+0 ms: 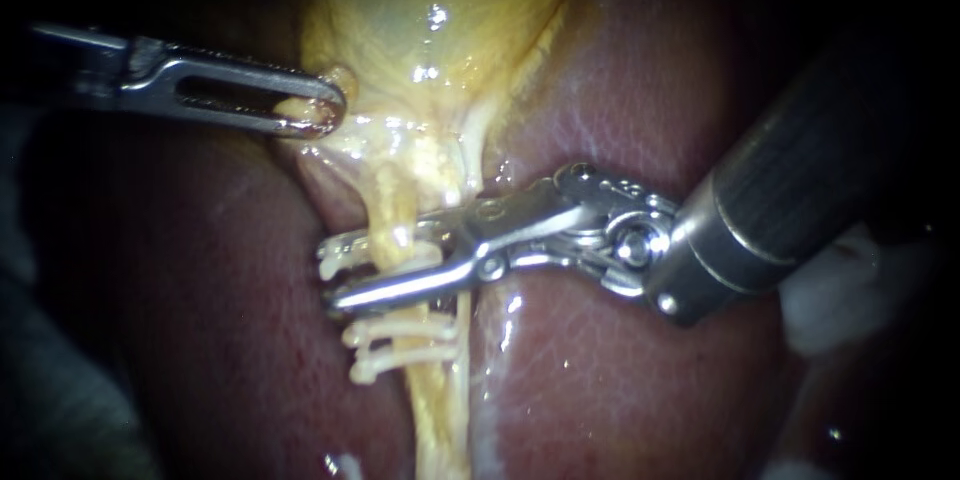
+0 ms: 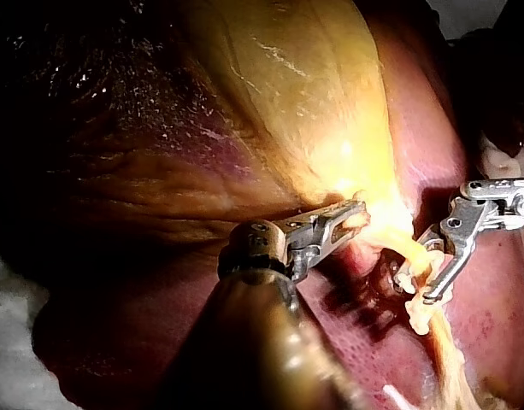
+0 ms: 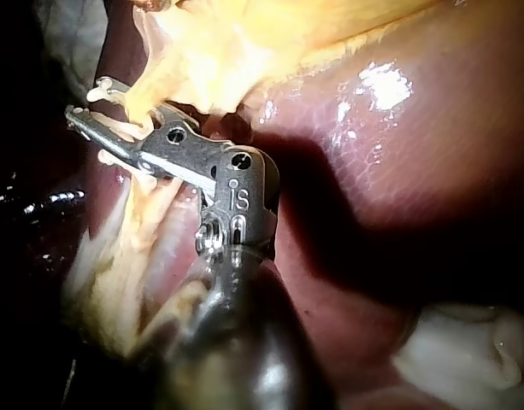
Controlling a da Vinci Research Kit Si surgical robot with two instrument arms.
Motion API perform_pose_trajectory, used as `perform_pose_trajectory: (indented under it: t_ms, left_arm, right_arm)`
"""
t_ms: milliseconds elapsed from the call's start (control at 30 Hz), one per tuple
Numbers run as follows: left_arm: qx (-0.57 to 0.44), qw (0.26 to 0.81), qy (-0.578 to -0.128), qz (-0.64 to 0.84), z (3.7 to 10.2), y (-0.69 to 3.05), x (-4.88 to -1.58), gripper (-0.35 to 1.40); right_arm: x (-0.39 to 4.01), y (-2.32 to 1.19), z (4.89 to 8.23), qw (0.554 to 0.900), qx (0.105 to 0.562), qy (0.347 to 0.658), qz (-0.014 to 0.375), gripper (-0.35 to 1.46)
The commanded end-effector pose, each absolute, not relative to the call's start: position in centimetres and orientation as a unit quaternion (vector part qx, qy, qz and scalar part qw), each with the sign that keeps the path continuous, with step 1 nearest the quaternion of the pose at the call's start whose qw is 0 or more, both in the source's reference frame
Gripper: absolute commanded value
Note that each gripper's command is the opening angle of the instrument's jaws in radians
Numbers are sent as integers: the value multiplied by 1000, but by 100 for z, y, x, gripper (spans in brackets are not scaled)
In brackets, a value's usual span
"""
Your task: Clipping third clip left tube
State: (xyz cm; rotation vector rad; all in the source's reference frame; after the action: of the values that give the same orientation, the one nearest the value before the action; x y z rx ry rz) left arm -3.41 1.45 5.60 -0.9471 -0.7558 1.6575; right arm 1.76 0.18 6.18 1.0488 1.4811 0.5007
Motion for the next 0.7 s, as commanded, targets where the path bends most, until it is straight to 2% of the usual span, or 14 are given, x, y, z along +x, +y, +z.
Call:
perform_pose_trajectory:
  t_ms: [33, 167, 233, 333, 700]
  left_arm:
    - [-395, 518, -315, 691, 560, 145, -341, -35]
    - [-395, 518, -315, 691, 560, 145, -341, -35]
    - [-395, 518, -315, 691, 560, 145, -341, -35]
    - [-395, 518, -315, 691, 560, 145, -340, -35]
    - [-395, 518, -315, 691, 560, 145, -340, -35]
  right_arm:
    - [176, 18, 618, 589, 451, 636, 215, -1]
    - [174, 17, 617, 586, 456, 632, 219, -15]
    - [172, 16, 616, 583, 464, 627, 226, -35]
    - [169, 14, 614, 578, 477, 618, 238, -35]
    - [171, 10, 610, 578, 478, 618, 238, -35]
